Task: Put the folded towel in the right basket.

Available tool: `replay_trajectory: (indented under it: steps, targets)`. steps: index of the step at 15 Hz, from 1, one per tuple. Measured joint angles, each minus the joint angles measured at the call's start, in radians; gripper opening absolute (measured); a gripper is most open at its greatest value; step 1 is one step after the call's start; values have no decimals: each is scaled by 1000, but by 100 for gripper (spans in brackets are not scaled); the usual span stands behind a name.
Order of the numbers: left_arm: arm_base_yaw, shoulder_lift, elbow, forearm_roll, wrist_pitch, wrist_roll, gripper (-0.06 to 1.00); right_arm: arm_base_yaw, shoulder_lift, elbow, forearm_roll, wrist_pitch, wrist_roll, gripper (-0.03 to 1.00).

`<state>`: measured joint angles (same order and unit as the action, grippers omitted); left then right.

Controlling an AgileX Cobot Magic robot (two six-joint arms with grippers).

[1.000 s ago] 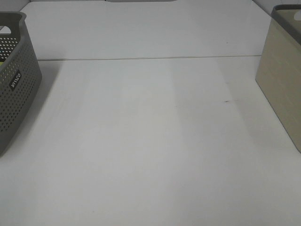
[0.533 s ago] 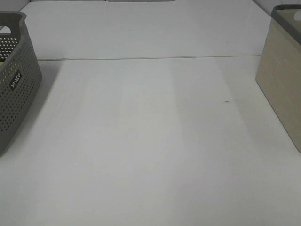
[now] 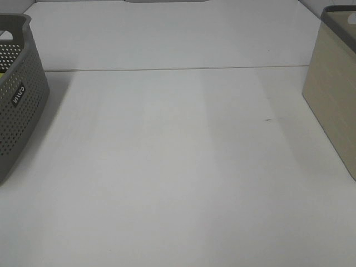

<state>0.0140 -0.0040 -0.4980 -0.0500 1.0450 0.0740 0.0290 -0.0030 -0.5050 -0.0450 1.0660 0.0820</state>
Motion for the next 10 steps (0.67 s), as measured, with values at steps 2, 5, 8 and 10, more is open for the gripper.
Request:
replay_trajectory:
  steps: [2, 5, 8, 10]
  targets:
    - [0, 0, 0, 0, 0, 0, 99, 0, 0, 0, 0, 0, 0, 97]
    - [0, 0, 0, 0, 0, 0, 99, 0, 0, 0, 0, -3, 0, 97]
    - [0, 0, 0, 0, 0, 0, 99, 0, 0, 0, 0, -3, 0, 97]
    - [0, 0, 0, 0, 0, 0, 99, 0, 0, 0, 0, -3, 0, 97]
